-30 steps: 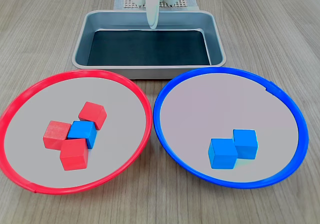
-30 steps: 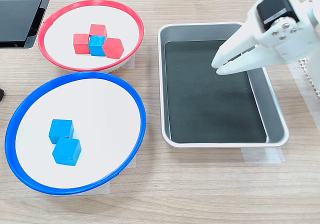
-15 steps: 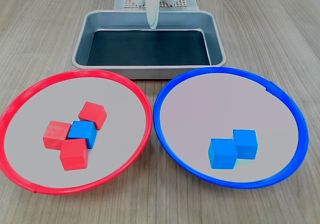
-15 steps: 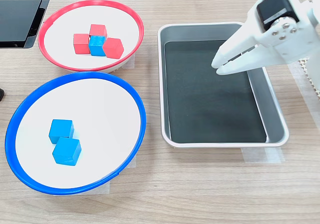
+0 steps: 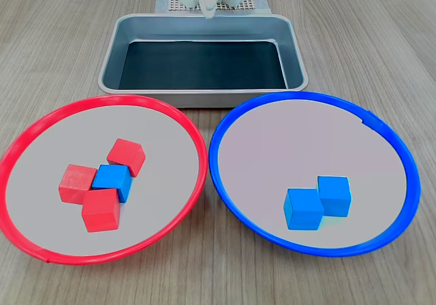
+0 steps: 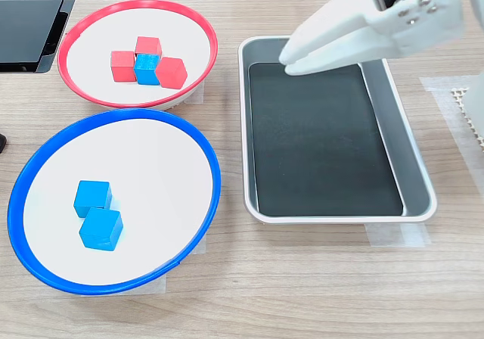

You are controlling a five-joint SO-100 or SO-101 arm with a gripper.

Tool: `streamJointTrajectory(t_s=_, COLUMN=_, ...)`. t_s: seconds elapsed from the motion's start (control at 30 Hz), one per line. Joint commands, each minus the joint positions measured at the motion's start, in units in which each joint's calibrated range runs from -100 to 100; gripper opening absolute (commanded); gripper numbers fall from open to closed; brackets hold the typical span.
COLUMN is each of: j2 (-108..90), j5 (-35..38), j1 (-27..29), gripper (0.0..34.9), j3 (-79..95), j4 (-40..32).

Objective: Relocate any blue block in the red dish to the blue dish, correcting any misplacements.

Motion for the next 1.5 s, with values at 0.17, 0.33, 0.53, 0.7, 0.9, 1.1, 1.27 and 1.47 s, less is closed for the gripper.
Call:
streamJointTrajectory(t_s=0.17, j2=25.7, j5=4.2, j1=-2.0, gripper=0.4, j3=-22.5, j4=-4.3)
streamJointTrajectory(t_s=0.33, j2=39.0, j5=9.0, j1=-0.7, gripper=0.4, j3=-34.0, j4=-4.2)
streamJointTrajectory(t_s=0.53, j2=53.1, j5=17.7, j1=1.9, gripper=0.4, j3=-45.6, j4=-4.4)
streamJointTrajectory(t_s=0.7, j2=60.6, j5=25.5, j1=5.1, gripper=0.4, j3=-50.5, j4=-6.0)
streamJointTrajectory(t_s=0.9, j2=65.4, j5=31.6, j1=9.0, gripper=0.4, j3=-50.4, j4=-10.7)
streamJointTrajectory(t_s=1.1, j2=66.8, j5=34.0, j1=10.9, gripper=1.0, j3=-52.7, j4=-8.4)
streamJointTrajectory(t_s=1.27, j2=70.0, j5=35.3, j1=12.1, gripper=4.5, j3=-57.8, j4=-3.7)
streamJointTrajectory(t_s=1.47, j2=75.5, j5=36.1, j1=12.5, gripper=12.1, j3=-61.6, j4=-2.3)
